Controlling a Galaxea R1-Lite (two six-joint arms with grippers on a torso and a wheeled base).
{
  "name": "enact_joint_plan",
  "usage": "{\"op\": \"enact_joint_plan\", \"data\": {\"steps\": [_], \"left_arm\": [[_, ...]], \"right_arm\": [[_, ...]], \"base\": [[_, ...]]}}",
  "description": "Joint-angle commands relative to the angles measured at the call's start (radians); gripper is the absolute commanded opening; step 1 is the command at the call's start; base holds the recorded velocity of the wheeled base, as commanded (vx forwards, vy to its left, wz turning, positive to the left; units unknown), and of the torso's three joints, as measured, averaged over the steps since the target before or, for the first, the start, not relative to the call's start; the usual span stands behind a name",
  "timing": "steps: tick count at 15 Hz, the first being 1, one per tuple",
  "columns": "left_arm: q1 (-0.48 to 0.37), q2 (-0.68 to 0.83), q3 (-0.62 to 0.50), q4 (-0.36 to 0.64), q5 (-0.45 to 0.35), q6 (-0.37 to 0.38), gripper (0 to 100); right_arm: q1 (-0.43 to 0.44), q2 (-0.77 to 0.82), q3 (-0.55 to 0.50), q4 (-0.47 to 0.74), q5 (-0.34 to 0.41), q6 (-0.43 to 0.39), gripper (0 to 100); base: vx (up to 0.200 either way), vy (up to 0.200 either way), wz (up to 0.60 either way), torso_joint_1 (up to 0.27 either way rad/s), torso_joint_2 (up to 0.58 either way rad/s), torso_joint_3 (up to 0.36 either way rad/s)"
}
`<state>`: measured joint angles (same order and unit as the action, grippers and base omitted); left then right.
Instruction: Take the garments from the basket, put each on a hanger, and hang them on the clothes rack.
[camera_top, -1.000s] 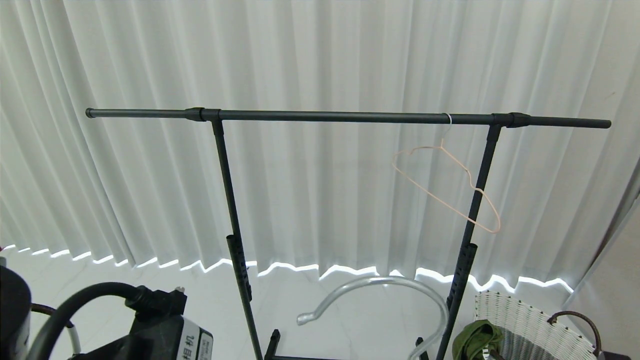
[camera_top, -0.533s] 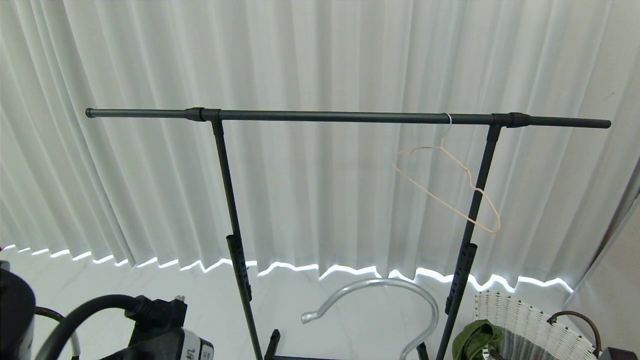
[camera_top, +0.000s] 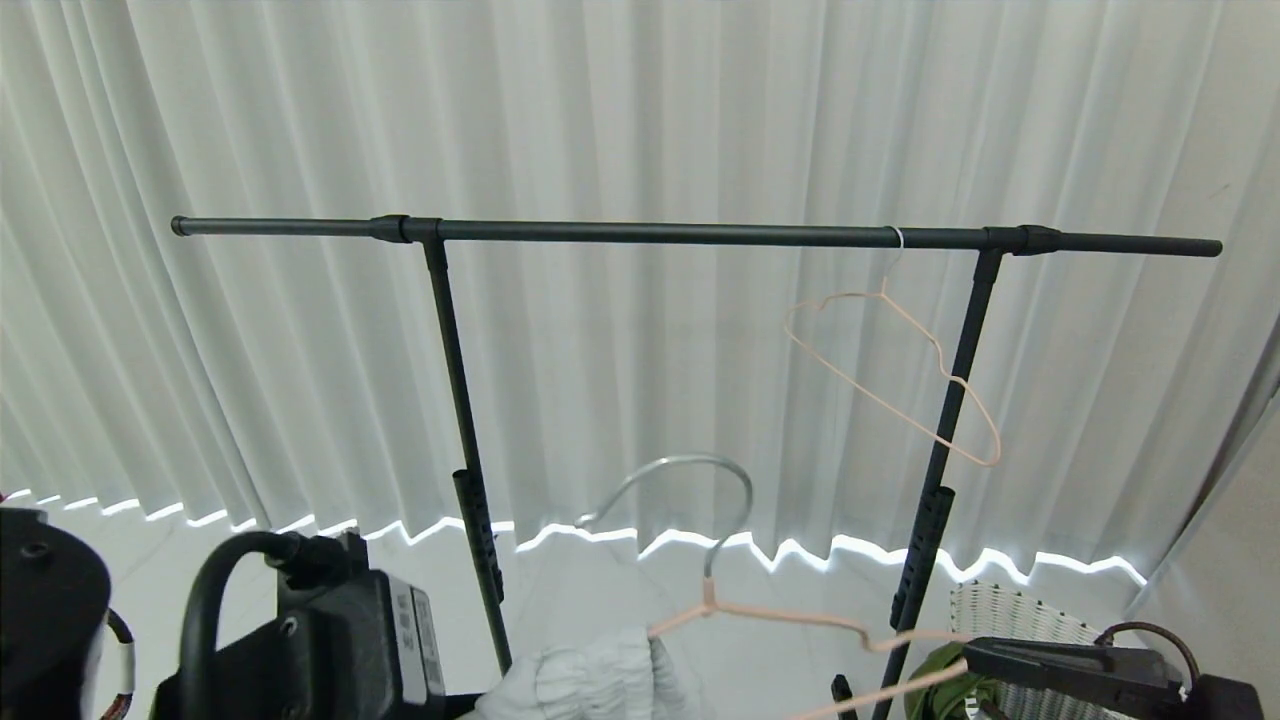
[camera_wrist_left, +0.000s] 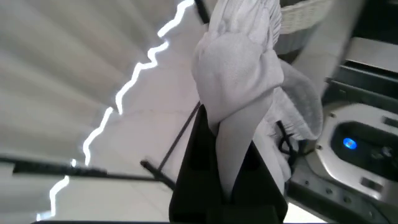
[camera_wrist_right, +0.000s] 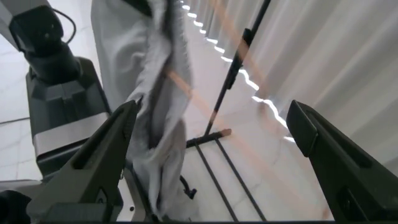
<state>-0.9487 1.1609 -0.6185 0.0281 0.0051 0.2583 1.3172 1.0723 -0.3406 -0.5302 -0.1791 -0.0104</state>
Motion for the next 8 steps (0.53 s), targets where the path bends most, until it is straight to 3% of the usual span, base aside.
{"op": "enact_joint_plan", "data": {"steps": [1, 4, 8], "left_arm": [[0.036, 0.030, -0.044, 0.000, 0.035, -0.073, 0], [0.036, 0.045, -0.136, 0.000, 0.148, -0.220, 0], [0.034, 0.022, -0.213, -0.002, 0.165, -0.228, 0]], "right_arm": [[-0.003, 0.032, -0.001, 0.003, 0.001, 0.000, 100], [-0.004, 0.109, -0.021, 0.003, 0.004, 0.035, 100], [-0.036, 0.270, -0.112, -0.001, -0.003, 0.305, 100]], "base": [[0.000, 0.000, 0.00, 0.000, 0.00, 0.000], [0.000, 0.000, 0.00, 0.000, 0.00, 0.000], [0.000, 0.000, 0.00, 0.000, 0.00, 0.000]]}}
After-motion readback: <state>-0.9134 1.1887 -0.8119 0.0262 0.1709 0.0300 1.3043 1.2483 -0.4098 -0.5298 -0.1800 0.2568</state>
